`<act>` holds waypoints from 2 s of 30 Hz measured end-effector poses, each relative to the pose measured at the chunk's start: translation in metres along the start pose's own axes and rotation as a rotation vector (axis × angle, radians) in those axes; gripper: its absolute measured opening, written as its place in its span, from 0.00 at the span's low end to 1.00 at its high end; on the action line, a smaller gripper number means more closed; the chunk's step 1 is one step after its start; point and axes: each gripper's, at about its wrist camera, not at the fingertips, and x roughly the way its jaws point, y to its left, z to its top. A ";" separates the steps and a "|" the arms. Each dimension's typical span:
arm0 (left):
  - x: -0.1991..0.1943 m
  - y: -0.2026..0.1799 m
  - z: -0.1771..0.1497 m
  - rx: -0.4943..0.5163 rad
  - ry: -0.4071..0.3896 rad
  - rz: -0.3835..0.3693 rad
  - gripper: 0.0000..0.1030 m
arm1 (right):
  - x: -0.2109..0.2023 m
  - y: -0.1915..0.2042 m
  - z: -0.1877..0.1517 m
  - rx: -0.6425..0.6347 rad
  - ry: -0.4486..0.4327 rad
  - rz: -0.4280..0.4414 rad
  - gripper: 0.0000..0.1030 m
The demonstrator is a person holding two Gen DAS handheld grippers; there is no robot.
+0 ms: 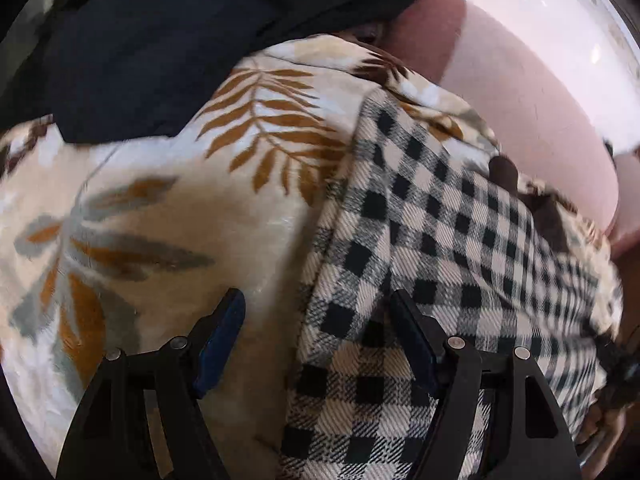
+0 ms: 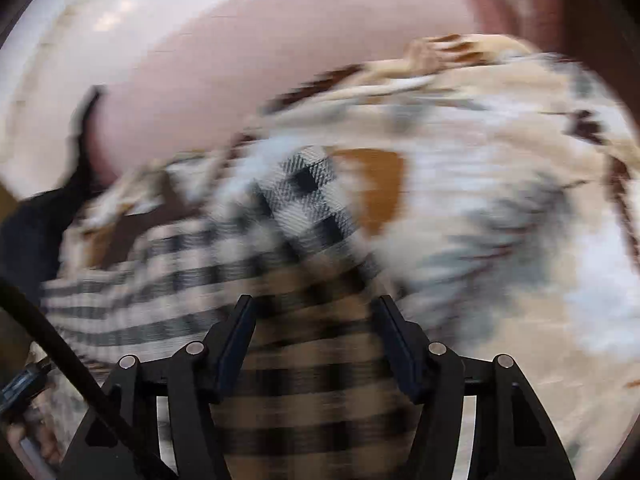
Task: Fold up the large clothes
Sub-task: 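Open both grippers and press the folded shirt flat on the blanket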
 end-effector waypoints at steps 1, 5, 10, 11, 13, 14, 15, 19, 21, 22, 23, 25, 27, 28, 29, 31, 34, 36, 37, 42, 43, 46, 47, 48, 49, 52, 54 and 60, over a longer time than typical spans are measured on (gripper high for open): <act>-0.001 0.001 0.001 -0.001 0.001 0.007 0.71 | 0.002 -0.005 -0.001 0.006 -0.004 -0.051 0.73; -0.003 0.003 0.001 0.004 -0.020 0.095 0.72 | -0.005 -0.011 -0.001 0.006 -0.035 -0.124 0.73; -0.028 0.011 0.002 -0.036 -0.046 0.054 0.71 | -0.032 0.003 0.001 -0.019 -0.101 -0.125 0.73; -0.037 0.012 0.000 -0.029 -0.061 0.045 0.71 | -0.039 0.004 0.001 -0.028 -0.112 -0.104 0.73; -0.051 0.014 -0.005 -0.012 -0.075 0.028 0.71 | -0.053 0.006 -0.003 -0.050 -0.113 -0.053 0.73; -0.056 0.016 -0.008 -0.005 -0.072 0.017 0.71 | -0.058 0.008 -0.007 -0.053 -0.105 -0.025 0.73; -0.060 0.019 -0.012 0.000 -0.063 0.004 0.71 | -0.062 0.006 -0.011 -0.049 -0.094 0.002 0.73; -0.068 0.034 -0.038 0.037 0.004 -0.049 0.71 | -0.075 -0.019 -0.033 0.024 -0.033 0.074 0.73; -0.069 0.041 -0.049 0.069 0.021 -0.063 0.71 | -0.083 -0.035 -0.047 0.065 -0.011 0.109 0.73; -0.072 0.044 -0.055 0.088 0.024 -0.081 0.71 | -0.086 -0.039 -0.052 0.073 -0.003 0.120 0.73; -0.073 0.046 -0.061 0.102 0.030 -0.098 0.71 | -0.089 -0.044 -0.059 0.075 0.009 0.134 0.73; -0.073 0.047 -0.070 0.127 0.055 -0.153 0.71 | -0.092 -0.049 -0.072 0.074 0.035 0.162 0.74; -0.068 0.041 -0.076 0.141 0.089 -0.194 0.71 | -0.087 -0.048 -0.088 0.071 0.079 0.203 0.74; -0.067 0.037 -0.080 0.155 0.095 -0.198 0.71 | -0.081 -0.045 -0.097 0.067 0.110 0.236 0.74; -0.067 0.031 -0.083 0.175 0.086 -0.180 0.67 | -0.075 -0.040 -0.105 0.062 0.139 0.266 0.74; -0.065 0.022 -0.086 0.195 0.098 -0.161 0.18 | -0.072 -0.032 -0.112 0.051 0.129 0.297 0.56; -0.071 0.013 -0.086 0.198 0.095 -0.135 0.07 | -0.076 -0.022 -0.111 0.038 0.165 0.375 0.16; -0.086 0.005 -0.084 0.230 0.060 -0.110 0.07 | -0.094 -0.017 -0.103 -0.027 0.122 0.332 0.10; -0.093 0.002 -0.082 0.244 0.041 -0.103 0.06 | -0.102 -0.017 -0.100 -0.038 0.102 0.326 0.09; -0.101 -0.003 -0.082 0.300 0.011 0.020 0.05 | -0.136 -0.011 -0.095 -0.159 -0.009 0.125 0.08; -0.100 -0.003 -0.082 0.311 0.009 0.044 0.06 | -0.138 -0.009 -0.096 -0.178 -0.021 0.069 0.08; -0.096 0.000 -0.084 0.302 0.011 0.054 0.07 | -0.146 -0.014 -0.103 -0.227 -0.061 -0.065 0.13; -0.099 0.001 -0.084 0.298 0.001 0.058 0.08 | -0.147 -0.018 -0.105 -0.226 -0.051 -0.045 0.20; -0.101 0.003 -0.083 0.295 -0.010 0.063 0.09 | -0.148 -0.021 -0.108 -0.227 -0.039 -0.008 0.38; -0.107 0.006 -0.085 0.288 -0.027 0.068 0.09 | -0.149 -0.022 -0.114 -0.236 -0.030 0.033 0.49; -0.122 0.015 -0.084 0.244 -0.073 0.068 0.11 | -0.144 -0.013 -0.135 -0.322 0.004 0.086 0.53; -0.128 0.020 -0.084 0.222 -0.088 0.078 0.18 | -0.136 0.005 -0.153 -0.436 0.028 0.073 0.59; -0.142 0.028 -0.097 0.167 -0.095 0.056 0.36 | -0.110 0.039 -0.179 -0.608 -0.055 -0.091 0.42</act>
